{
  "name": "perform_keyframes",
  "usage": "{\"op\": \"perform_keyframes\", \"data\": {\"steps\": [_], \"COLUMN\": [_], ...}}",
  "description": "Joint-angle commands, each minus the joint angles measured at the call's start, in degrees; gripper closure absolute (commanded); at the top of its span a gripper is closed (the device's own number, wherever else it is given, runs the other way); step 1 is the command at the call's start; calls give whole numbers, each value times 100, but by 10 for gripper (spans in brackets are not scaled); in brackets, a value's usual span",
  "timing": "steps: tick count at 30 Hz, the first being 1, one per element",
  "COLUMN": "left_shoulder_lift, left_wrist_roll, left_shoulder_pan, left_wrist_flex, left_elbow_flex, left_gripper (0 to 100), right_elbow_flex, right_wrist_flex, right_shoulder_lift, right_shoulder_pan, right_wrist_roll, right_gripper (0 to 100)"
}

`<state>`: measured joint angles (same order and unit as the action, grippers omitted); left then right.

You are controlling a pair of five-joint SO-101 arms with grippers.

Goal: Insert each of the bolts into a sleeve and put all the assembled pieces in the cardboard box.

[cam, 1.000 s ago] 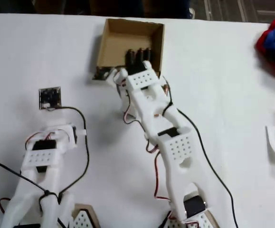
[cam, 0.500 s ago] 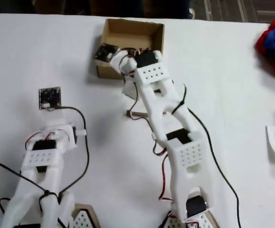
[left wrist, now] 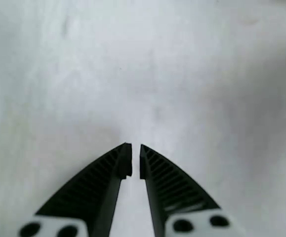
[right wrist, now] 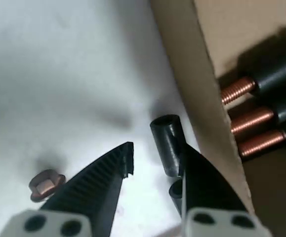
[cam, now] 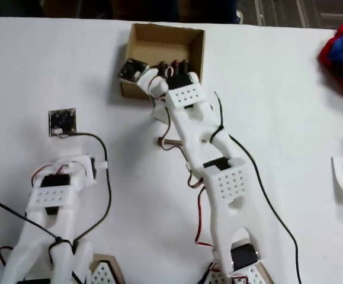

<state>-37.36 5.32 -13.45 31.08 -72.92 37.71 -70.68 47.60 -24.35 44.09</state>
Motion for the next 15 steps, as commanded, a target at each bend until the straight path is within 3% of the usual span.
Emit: {"op": "perform_keyframes", "data": {"steps": [1,15], "left_shoulder_lift": [0,0], "left_wrist_roll": [-62,-62], "left_shoulder_pan": [-18,-18], "left_wrist_flex": [-114,-114], "left_elbow_flex": [13,13], "left_gripper": [940,940], "right_elbow_flex": [18,18], "right_wrist_flex": [119,-277], "right_shoulder_lift": [48,207], "right_shoulder_pan": [189,251], "right_wrist_roll": [44,44], "right_gripper": [861,861]}}
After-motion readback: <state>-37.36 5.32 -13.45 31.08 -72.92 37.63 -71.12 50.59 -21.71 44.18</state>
